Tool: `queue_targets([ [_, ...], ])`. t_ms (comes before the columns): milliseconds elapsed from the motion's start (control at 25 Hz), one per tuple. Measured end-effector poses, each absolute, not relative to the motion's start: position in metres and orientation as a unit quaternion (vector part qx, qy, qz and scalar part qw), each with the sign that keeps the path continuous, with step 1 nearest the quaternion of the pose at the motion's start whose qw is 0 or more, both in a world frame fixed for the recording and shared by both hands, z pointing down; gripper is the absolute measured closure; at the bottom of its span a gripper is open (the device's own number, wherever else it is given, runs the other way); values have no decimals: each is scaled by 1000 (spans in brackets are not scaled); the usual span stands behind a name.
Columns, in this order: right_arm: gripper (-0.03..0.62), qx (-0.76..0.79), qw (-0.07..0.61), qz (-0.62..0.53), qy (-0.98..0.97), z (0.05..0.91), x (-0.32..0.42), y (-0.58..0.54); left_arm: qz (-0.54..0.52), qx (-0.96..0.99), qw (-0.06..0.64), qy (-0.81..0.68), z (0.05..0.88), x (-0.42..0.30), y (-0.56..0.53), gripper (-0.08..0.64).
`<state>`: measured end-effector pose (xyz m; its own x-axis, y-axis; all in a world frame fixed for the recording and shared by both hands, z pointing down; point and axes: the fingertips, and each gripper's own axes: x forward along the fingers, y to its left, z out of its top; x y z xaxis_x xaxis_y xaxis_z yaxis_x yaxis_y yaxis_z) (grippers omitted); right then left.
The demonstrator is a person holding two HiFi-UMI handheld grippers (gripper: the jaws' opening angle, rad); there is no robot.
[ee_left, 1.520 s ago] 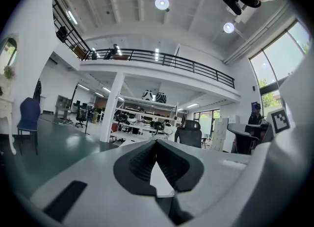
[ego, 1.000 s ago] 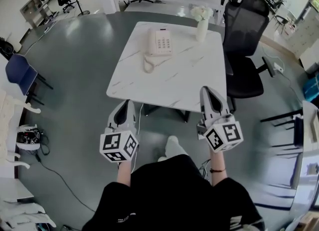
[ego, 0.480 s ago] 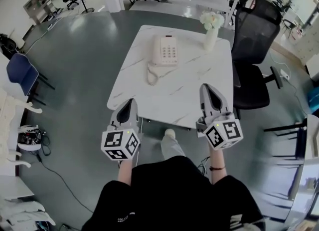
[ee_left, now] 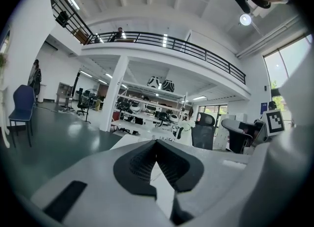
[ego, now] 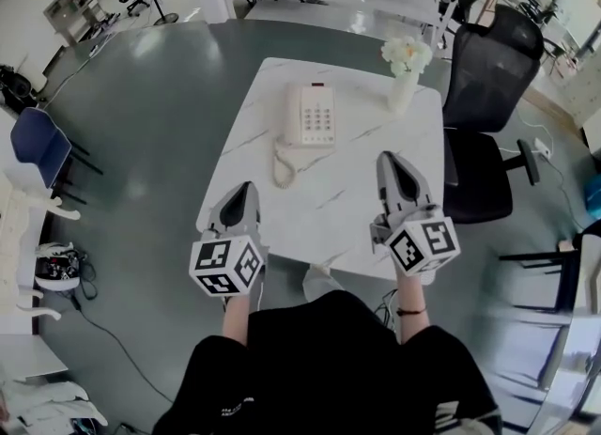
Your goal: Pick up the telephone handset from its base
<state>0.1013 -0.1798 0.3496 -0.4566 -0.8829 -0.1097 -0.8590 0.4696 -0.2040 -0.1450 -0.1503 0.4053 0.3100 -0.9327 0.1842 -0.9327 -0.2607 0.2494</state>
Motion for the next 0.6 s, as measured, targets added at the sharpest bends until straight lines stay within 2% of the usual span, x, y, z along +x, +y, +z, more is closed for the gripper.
queue_targets([
  [600, 601, -494, 67, -78, 863, 381, 99, -278, 36, 790, 177, -585, 438, -125, -237, 561],
])
